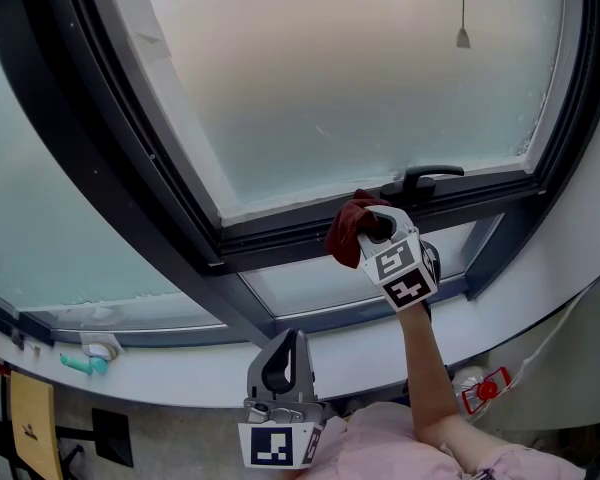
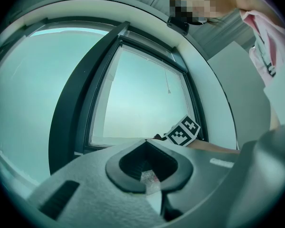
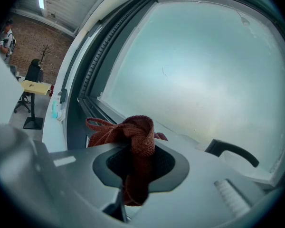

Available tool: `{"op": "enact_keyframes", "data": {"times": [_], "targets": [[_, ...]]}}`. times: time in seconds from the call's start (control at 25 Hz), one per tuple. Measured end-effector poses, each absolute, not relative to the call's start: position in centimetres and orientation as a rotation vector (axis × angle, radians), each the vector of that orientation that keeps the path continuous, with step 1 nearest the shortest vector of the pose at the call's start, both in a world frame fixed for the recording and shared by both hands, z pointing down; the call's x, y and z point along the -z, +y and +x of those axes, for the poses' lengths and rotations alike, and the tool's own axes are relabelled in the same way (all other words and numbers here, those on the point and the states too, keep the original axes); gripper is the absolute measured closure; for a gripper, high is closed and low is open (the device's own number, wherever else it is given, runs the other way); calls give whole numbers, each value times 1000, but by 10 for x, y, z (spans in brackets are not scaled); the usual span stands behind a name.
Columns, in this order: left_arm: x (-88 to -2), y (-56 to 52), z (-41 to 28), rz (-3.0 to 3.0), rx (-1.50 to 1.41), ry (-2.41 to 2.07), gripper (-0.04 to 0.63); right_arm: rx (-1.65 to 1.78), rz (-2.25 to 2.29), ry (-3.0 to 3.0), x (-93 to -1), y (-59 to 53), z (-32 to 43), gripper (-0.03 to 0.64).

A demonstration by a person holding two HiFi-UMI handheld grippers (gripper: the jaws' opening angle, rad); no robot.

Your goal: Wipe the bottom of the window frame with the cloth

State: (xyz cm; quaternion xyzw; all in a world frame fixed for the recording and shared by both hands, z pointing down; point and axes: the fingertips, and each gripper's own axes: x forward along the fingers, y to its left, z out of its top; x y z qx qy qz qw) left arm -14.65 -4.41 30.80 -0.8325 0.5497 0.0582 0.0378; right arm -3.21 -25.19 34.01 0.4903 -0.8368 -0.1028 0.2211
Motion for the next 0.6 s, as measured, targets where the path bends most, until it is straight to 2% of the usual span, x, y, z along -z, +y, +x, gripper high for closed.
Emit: {"op": "enact_keyframes", "data": {"times": [0.6], "targets": [[-309,-50,-136,-2574,-177,1659,601,256,1418,-2302,-341,-253,0,549]]}}
